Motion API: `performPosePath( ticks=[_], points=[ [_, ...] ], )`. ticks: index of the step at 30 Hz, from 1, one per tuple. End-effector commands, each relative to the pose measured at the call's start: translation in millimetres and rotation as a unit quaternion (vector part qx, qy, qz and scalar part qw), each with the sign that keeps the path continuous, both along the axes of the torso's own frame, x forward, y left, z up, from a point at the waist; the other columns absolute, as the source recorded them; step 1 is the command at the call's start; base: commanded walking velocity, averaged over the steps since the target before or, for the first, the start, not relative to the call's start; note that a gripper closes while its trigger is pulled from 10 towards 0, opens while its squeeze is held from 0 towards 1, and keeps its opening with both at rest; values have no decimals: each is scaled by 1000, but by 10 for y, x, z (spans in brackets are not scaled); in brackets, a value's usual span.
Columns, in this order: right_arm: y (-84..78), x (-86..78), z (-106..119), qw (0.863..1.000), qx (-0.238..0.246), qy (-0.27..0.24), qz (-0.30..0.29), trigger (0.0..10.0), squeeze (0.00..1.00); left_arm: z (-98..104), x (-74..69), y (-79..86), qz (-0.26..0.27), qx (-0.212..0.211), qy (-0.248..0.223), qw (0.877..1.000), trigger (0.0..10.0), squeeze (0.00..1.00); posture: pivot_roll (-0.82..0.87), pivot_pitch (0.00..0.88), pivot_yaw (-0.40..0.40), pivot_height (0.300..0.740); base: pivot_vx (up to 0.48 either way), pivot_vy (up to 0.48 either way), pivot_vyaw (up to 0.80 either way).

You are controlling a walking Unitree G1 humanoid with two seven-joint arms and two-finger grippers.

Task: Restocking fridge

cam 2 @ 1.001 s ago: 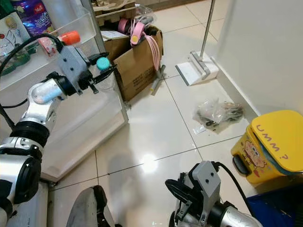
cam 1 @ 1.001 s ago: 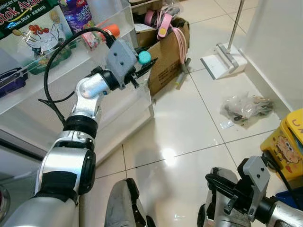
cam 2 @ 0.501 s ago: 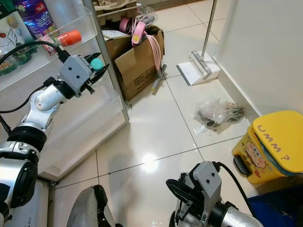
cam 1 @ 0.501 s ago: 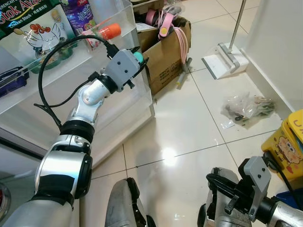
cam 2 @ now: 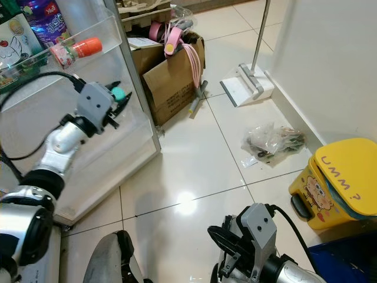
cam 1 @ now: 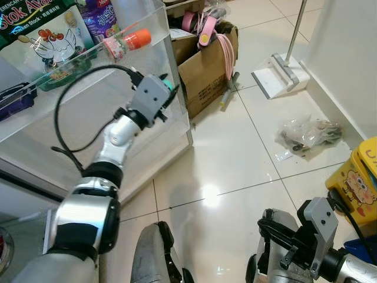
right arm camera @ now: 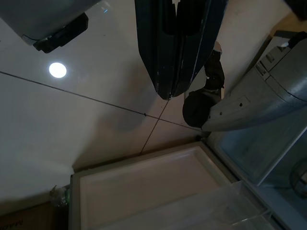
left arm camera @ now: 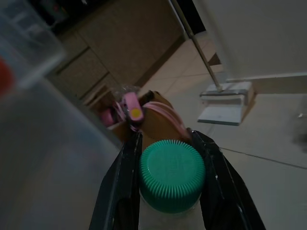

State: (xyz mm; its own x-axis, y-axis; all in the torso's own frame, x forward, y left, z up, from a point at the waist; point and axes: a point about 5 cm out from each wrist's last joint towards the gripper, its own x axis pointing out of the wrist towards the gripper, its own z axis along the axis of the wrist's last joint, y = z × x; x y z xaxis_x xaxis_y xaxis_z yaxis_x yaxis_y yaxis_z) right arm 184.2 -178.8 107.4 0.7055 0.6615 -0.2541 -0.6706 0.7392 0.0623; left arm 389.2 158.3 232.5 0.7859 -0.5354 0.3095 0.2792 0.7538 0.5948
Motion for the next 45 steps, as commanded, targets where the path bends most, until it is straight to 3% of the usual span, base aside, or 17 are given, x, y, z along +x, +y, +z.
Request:
performPosePath(
  ticks=[1,11,17,25,27,29,35,36,37,45],
  points=[
    [12,-61,8,1000,4,4,3,10000,0,-96,-2,-1,12,-13,15,1000,10000,0,-171,326,124,417,0,0,0],
    [35,-126,14,1000,7,12,8,10000,0,-265,9,-178,18,-10,43,999,10000,0,-188,354,119,417,0,0,0],
    [29,-145,14,1000,7,15,8,10000,0,-326,22,-184,33,4,57,998,10000,0,-186,358,119,417,0,0,0],
    [43,-149,9,1000,6,17,9,10000,0,-420,34,-152,38,-18,102,994,10000,0,-187,358,118,417,0,0,0],
    [40,-133,2,1000,5,17,9,10000,0,-432,57,-85,38,-69,140,987,10000,0,-187,348,118,417,0,0,0],
    [40,-133,2,1000,5,17,9,10000,0,-432,57,-85,38,-69,140,987,10000,0,-187,348,118,417,0,0,0],
    [42,-108,4,1000,4,15,10,10000,0,-242,132,6,26,-173,161,971,10000,0,-179,338,116,417,0,0,0],
    [42,-108,4,1000,4,15,10,10000,0,-242,132,6,26,-173,161,971,10000,0,-179,338,116,417,0,0,0],
    [53,-101,5,1000,5,14,11,10000,0,-180,154,22,19,-202,167,965,10000,0,-177,337,116,417,0,0,0],
    [68,-88,1,1000,7,13,13,10000,0,-137,172,-42,-22,-218,195,956,10000,0,-173,334,118,417,0,0,0]
  ],
)
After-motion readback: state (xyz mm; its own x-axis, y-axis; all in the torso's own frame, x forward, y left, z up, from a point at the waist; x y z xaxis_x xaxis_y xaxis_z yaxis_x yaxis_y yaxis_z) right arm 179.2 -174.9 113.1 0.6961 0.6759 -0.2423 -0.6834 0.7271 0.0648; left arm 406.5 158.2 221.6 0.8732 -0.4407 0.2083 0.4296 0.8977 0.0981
